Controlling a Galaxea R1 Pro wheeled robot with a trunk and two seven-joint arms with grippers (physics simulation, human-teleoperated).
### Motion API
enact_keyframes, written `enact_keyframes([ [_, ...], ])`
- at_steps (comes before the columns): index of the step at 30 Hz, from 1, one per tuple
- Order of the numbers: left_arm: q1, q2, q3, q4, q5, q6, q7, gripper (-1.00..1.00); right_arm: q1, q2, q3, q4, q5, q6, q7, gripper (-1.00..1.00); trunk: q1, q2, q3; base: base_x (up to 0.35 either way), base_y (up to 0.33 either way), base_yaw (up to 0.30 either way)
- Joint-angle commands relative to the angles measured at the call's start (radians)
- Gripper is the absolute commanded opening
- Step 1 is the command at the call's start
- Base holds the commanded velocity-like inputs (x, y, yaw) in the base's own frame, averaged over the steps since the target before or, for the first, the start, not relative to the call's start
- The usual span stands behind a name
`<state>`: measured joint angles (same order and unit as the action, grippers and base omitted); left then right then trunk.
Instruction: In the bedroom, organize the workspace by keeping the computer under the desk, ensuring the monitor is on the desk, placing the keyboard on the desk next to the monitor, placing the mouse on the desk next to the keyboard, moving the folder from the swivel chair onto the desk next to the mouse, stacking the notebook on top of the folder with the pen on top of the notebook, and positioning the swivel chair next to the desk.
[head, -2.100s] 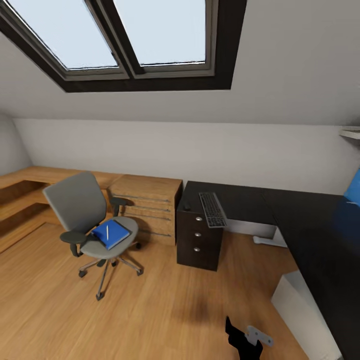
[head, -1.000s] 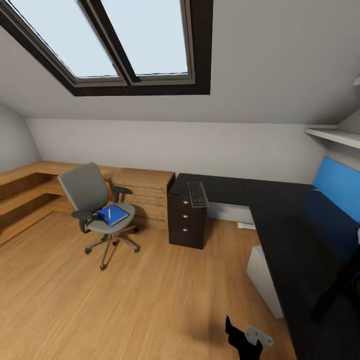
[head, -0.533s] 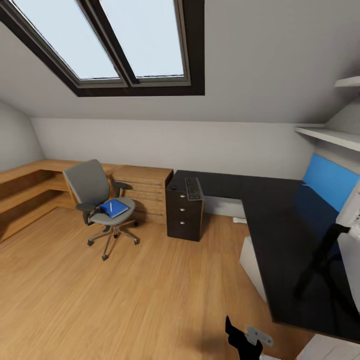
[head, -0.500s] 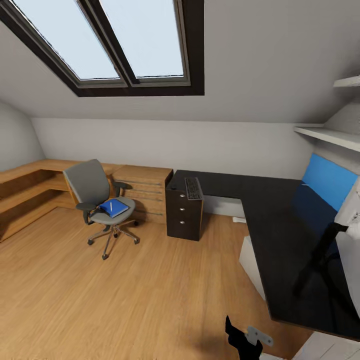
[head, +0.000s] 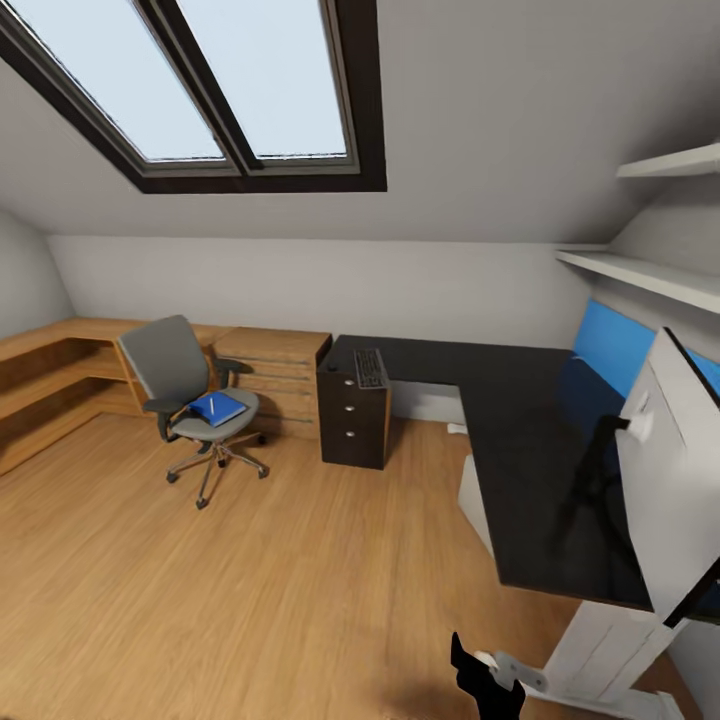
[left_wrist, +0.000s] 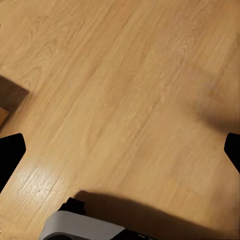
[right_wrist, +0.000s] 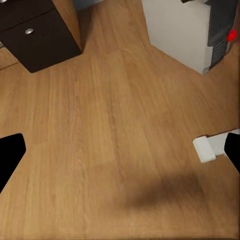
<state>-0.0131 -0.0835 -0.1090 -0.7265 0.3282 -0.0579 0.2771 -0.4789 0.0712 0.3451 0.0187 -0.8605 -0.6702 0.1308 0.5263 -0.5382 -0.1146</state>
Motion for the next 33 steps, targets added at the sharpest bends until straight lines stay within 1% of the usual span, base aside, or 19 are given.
enact_keyframes([
  [1,-0.001,0.004,-0.005,0.000,0.011,-0.005,0.007,1.00,-0.001,0.001,0.003,0.002,-0.011,-0.003,0.009,1.00,0.000,-0.002,-0.002,-0.051,-0.018,-0.043],
  [10,-0.001,0.011,-0.005,0.001,0.011,-0.005,0.007,1.00,-0.001,0.001,0.003,0.002,-0.011,-0.003,0.009,1.00,0.000,-0.002,-0.002,-0.181,-0.158,-0.012],
  [26,-0.001,0.011,-0.005,0.001,0.011,-0.005,0.007,1.00,-0.001,0.001,0.004,0.003,-0.011,-0.002,0.009,1.00,0.000,-0.002,-0.002,-0.288,-0.127,-0.003],
  [33,-0.001,0.011,-0.005,0.001,0.011,-0.005,0.007,1.00,-0.001,0.000,0.005,0.003,-0.011,-0.003,0.009,1.00,0.000,-0.002,-0.002,-0.186,-0.201,-0.168],
])
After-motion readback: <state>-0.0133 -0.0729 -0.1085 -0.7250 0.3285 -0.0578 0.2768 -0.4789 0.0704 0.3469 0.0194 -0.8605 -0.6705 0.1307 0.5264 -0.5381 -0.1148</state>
